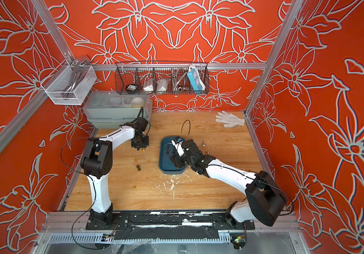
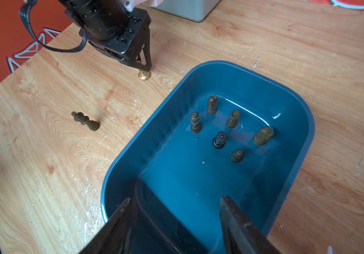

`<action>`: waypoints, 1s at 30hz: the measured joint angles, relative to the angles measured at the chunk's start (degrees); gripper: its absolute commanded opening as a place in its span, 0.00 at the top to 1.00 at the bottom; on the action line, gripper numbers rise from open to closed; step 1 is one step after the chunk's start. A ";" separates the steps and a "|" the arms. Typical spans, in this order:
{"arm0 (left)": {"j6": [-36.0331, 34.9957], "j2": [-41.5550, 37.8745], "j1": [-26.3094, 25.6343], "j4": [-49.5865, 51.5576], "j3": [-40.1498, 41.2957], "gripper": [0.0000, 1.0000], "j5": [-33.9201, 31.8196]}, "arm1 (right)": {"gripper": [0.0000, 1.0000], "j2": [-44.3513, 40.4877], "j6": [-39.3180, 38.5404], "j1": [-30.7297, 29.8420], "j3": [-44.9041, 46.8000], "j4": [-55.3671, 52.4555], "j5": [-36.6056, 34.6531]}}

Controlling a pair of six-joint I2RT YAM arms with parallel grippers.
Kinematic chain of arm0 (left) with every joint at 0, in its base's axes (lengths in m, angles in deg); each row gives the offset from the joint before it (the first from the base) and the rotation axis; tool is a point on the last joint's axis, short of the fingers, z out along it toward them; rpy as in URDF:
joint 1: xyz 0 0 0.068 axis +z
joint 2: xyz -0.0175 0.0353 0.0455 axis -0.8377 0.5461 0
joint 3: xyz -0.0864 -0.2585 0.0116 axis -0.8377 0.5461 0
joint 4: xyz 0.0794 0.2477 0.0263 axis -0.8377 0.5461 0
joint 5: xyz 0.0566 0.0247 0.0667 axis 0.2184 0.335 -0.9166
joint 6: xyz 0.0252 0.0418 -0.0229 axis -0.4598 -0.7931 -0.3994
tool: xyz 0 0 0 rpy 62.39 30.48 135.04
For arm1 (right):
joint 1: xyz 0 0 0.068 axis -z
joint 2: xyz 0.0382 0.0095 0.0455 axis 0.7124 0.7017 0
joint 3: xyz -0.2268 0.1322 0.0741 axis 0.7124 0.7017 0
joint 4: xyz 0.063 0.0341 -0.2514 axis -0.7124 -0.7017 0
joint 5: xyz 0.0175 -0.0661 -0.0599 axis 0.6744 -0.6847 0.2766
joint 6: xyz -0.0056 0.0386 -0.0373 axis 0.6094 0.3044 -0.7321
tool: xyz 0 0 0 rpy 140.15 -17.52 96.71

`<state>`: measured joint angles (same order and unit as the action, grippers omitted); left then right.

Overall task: Put the chess pieces into the storage box
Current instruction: Pick up the chess piece at the center of the board.

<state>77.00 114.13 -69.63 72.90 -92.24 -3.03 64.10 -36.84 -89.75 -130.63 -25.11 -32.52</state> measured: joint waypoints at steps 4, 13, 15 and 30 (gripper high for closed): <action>-0.07 0.00 0.00 -0.04 0.00 0.78 -0.15 | 0.35 0.98 0.00 0.00 0.00 -0.13 -0.31; -0.31 0.02 0.00 -0.07 0.00 0.85 -0.48 | 0.35 2.12 0.02 0.00 -0.17 -0.76 -1.31; -0.33 0.02 0.00 -0.07 0.00 0.84 -0.59 | 0.35 2.49 0.02 0.00 -0.26 -1.07 -1.51; -0.63 1.29 0.00 -0.24 0.00 0.79 -1.01 | 0.35 3.34 0.02 0.00 -0.35 -1.49 -1.88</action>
<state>76.37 115.42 -69.63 72.66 -92.24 -4.04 67.45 -36.82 -89.75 -130.98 -26.60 -34.39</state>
